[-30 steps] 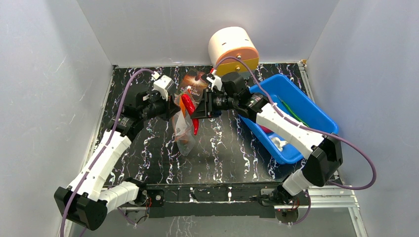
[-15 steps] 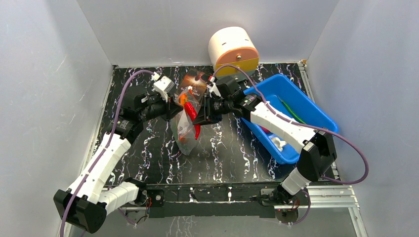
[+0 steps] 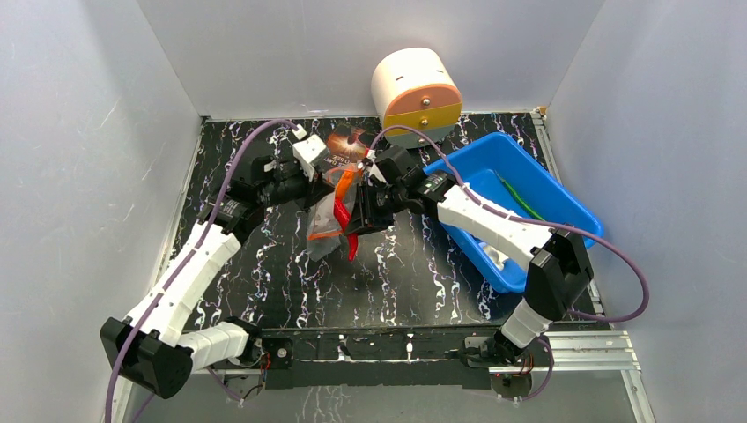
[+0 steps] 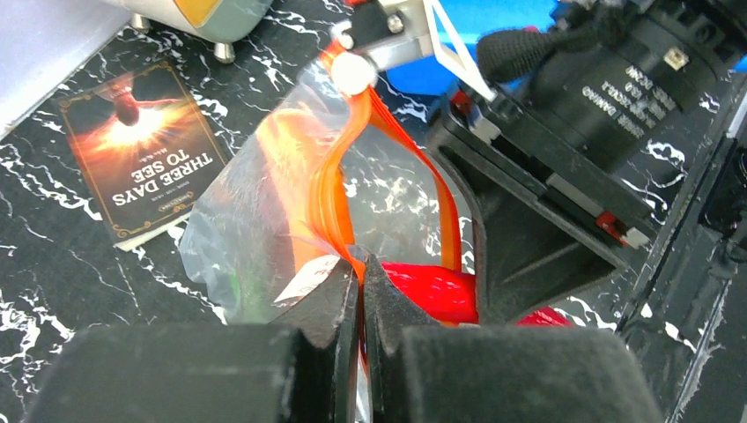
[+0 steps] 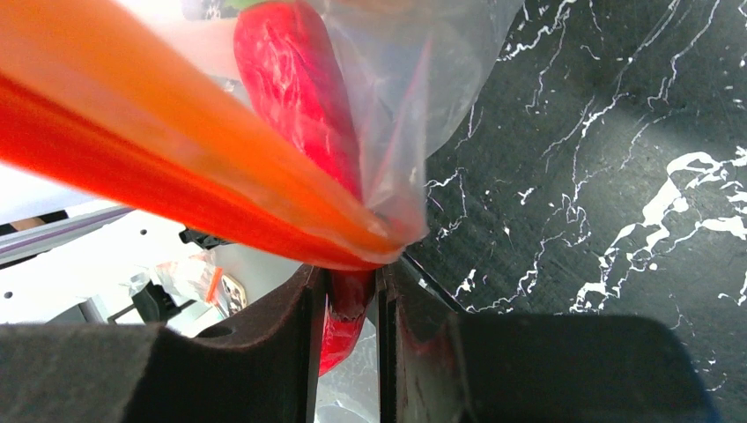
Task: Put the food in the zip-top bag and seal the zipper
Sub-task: Place the fake vegetable in the zipper food storage bag.
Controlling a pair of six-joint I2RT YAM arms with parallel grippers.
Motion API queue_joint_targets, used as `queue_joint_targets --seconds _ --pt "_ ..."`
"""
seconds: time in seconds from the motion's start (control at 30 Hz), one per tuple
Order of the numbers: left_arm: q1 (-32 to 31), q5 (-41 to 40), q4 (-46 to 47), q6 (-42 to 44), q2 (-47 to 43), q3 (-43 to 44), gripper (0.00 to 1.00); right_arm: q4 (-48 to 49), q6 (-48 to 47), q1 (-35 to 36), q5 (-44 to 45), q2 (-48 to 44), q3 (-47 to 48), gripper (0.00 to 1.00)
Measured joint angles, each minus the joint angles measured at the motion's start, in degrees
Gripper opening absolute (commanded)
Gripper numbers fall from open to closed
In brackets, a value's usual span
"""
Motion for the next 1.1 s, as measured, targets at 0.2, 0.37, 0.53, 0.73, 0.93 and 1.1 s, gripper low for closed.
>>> queue_joint_targets --seconds 0.2,0.37,0.53,0.73,0.93,1.1 --pt "-1.0 2.0 0.9 -0.7 -1.6 -5.3 0.0 1.3 0.9 0.0 0.3 0.6 0.0 0.09" --pt "-1.0 3.8 3.0 -2.8 -4.5 -9.4 0.0 5.3 3.9 0.0 -0.8 1.3 -0.5 0.11" --pt "-1.0 4.5 3.8 -4.0 -5.9 -10.4 0.0 8.0 6.4 0.1 -1.2 1.3 -1.3 0.16" --pt "-1.0 5.6 5.4 -5.5 -6.4 -11.9 0.0 10.7 9.4 0.0 -0.7 1.3 -1.5 0.2" --pt "-1.0 6.2 6.1 -7.2 -7.1 -12.3 0.0 15.8 12.8 -0.8 0.0 1.3 -4.1 0.26" --pt "-1.0 6.3 6.9 -8.2 -8.5 -12.7 0.0 18.6 14.0 -1.4 0.3 1.3 -4.1 0.27"
